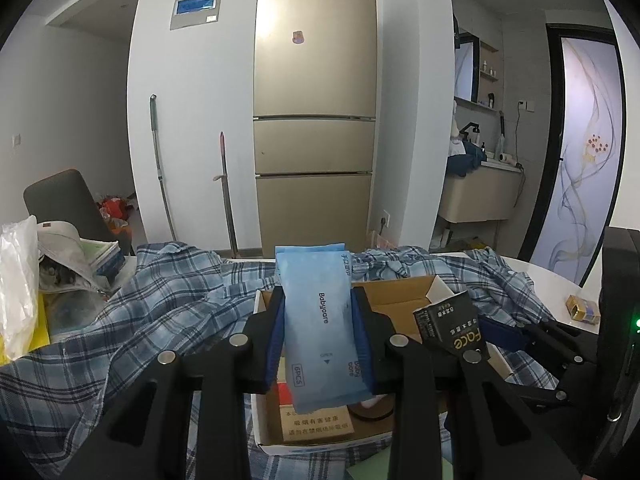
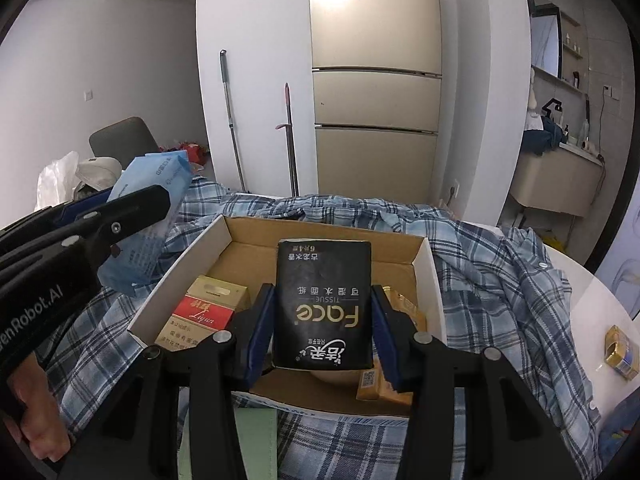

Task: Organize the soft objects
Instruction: 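Lower both grippers into the white box and open them, releasing both tissue packs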

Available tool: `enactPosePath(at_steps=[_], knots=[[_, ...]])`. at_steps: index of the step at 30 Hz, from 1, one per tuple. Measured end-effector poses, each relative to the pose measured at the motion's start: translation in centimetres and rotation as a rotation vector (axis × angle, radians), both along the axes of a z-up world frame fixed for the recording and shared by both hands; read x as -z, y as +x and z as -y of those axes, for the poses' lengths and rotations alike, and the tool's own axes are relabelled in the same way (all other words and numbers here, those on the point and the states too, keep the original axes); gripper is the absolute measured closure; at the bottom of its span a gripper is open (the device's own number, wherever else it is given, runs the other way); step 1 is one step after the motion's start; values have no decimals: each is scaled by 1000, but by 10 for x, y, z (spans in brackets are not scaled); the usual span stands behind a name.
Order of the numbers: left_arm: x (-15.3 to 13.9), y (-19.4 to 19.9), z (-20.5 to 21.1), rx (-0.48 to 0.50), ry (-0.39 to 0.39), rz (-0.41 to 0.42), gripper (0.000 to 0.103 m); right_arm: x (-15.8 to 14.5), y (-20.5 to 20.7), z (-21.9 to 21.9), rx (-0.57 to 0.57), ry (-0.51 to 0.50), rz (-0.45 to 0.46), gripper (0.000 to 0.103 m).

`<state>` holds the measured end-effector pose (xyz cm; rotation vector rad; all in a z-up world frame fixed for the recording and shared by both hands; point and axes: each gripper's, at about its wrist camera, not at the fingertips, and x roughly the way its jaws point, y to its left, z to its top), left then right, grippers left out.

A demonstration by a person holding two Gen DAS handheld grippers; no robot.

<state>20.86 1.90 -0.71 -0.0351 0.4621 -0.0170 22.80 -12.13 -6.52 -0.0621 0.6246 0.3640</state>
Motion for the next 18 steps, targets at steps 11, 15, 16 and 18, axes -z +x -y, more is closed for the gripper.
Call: enactPosePath(at_steps=[11, 15, 16, 18], knots=[[-3, -8, 10, 0, 48, 46, 27, -1, 2, 1, 30, -8, 6, 39], [-5, -9, 7, 0, 32, 51, 27, -2, 3, 2, 35, -9, 8, 39], [-6, -9, 6, 0, 25, 50, 27, -2, 3, 2, 35, -10, 10, 39], [-8, -10, 3, 1, 3, 51, 27, -3, 2, 2, 34, -10, 10, 39]])
